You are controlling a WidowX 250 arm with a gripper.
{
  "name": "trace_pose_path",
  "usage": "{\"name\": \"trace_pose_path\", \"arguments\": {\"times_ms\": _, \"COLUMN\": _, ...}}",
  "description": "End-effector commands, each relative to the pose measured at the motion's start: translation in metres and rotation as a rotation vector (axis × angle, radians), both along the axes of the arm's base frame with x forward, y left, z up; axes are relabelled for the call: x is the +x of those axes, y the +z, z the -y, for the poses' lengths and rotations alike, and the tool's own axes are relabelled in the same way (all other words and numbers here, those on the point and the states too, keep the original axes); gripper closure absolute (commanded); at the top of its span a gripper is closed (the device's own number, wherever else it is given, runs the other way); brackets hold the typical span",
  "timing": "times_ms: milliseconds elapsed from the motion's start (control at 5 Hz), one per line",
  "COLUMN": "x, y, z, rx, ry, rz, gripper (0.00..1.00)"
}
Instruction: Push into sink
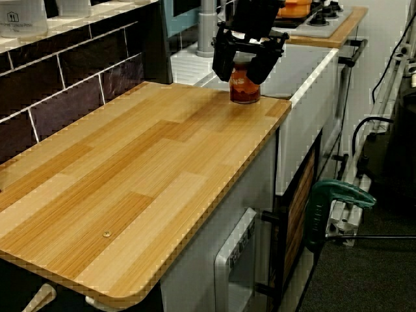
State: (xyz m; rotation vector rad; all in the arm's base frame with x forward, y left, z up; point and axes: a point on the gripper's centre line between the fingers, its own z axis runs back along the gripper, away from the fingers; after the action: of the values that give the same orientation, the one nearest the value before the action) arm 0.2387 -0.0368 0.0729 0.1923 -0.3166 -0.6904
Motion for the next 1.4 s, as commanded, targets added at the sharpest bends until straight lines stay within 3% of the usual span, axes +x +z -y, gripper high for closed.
{"name": "trace_pose_path", "arguments": {"times_ms": 0, "x": 0.0, "y": -0.001, "z": 0.009, "rx": 0.006, "ry": -0.05, "rz": 0.009, "gripper": 0.0}}
{"name": "trace_pose_path", "arguments": {"times_ms": 600, "x": 0.005, "y": -0.022, "z": 0.024, "rx": -0.005, "ry": -0.109, "rz": -0.036, "gripper": 0.0}}
{"name": "trace_pose_path", "arguments": {"times_ms": 800, "x": 0.014, "y": -0.019, "z": 0.036, "rx": -0.027, "ry": -0.132, "rz": -0.044, "gripper": 0.0}}
{"name": "trace_pose_path", "arguments": {"times_ms": 1200, "x": 0.046, "y": -0.019, "z": 0.068, "rx": -0.055, "ry": -0.204, "rz": -0.117, "gripper": 0.0}}
